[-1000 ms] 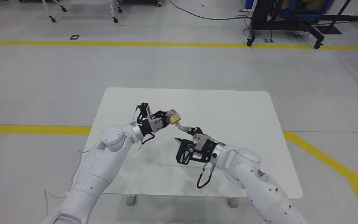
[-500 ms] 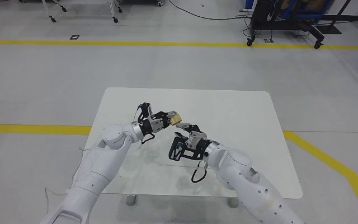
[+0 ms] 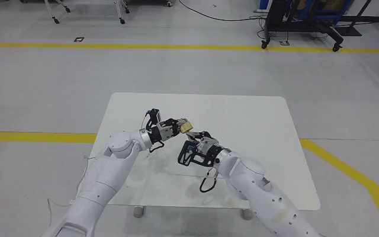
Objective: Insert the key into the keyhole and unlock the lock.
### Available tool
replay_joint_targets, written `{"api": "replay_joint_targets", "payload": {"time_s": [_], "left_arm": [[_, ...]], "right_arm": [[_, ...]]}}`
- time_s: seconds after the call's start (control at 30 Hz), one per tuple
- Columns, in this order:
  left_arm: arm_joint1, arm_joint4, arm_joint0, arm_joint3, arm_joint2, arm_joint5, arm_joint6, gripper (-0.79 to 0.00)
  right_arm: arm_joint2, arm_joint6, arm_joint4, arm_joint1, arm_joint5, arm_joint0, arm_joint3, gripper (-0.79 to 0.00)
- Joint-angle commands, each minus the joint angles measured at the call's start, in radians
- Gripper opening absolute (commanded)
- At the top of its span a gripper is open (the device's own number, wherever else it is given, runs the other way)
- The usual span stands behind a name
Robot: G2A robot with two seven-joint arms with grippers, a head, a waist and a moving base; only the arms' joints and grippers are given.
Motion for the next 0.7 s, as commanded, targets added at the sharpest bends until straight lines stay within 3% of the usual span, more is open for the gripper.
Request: {"api": "replay_joint_targets", "payload": {"time_s": [0.0,0.33,0.67], "left_arm": [[0.001,0.007,0.002,-0.003,-0.005,-0.018,-0.002,-0.785],[0.006,0.035,0.037,-0.043,-0.031,-0.116,0.011,-0.785],[0.008,0.024,0.059,-0.061,-0.053,-0.16,0.006,-0.785]], "right_arm": [[0.024,-0.017,0.086,-0.002,0.005,-0.006,0.006,-0.785],[0.142,-0.123,0.496,-0.001,-0.102,-0.011,0.095,-0.785],[0.169,-0.154,0.619,0.003,-0.188,-0.001,0.137,-0.785]]}}
